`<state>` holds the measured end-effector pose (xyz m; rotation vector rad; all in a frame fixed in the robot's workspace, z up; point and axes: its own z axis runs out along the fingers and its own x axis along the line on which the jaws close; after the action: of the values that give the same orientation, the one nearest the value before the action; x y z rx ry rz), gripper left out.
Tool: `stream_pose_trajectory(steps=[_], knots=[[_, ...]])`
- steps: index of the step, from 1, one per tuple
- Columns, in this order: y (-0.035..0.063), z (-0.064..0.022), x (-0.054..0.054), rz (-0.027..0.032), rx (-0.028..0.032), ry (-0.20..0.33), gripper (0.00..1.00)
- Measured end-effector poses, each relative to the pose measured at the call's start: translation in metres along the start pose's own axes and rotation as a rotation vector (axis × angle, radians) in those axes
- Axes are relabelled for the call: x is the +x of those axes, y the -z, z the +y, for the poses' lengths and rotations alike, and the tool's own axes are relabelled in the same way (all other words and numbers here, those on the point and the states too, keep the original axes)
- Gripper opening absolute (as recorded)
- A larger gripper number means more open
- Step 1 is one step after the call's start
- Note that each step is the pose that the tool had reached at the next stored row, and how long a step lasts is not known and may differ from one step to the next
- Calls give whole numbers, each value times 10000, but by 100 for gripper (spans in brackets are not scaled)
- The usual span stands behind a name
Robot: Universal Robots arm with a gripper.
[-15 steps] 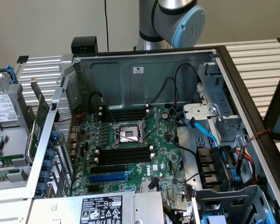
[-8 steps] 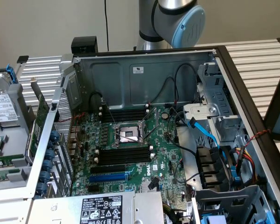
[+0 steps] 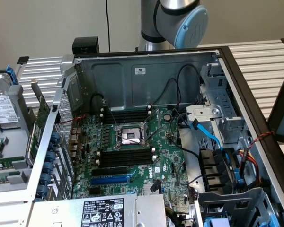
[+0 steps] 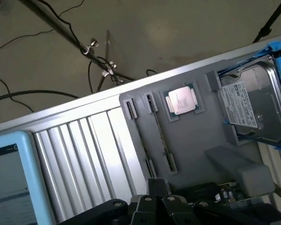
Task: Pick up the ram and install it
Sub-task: 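Pick up the ram and move it above insertion slot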
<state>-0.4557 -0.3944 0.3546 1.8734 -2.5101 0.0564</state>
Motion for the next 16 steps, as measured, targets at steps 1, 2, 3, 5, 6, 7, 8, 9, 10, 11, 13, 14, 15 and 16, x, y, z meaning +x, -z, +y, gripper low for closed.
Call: stream_pose_trajectory(steps=[1, 2, 3, 5, 6, 7, 8, 9, 10, 11, 13, 14, 15, 16], knots=[[-1, 0, 0, -6, 4, 180, 11], [-2, 0, 0, -12, 9, 366, 11], [-3, 0, 0, -19, 14, 546, 11], [-3, 0, 0, -28, 24, 905, 11], [-3, 0, 0, -33, 29, 1086, 11], [-4, 0, 0, -38, 35, 1270, 11], [-5, 0, 0, -43, 39, 1450, 11], [-6, 0, 0, -49, 44, 1629, 11], [-7, 0, 0, -55, 49, 1809, 11], [-8, 0, 0, -64, 53, 2001, 11], [-10, 0, 0, -83, 61, 2360, 11], [-10, 0, 0, -96, 64, 2549, 11], [-11, 0, 1, -115, 67, 2729, 11], [-13, 0, 1, -146, 68, 2909, 11]])
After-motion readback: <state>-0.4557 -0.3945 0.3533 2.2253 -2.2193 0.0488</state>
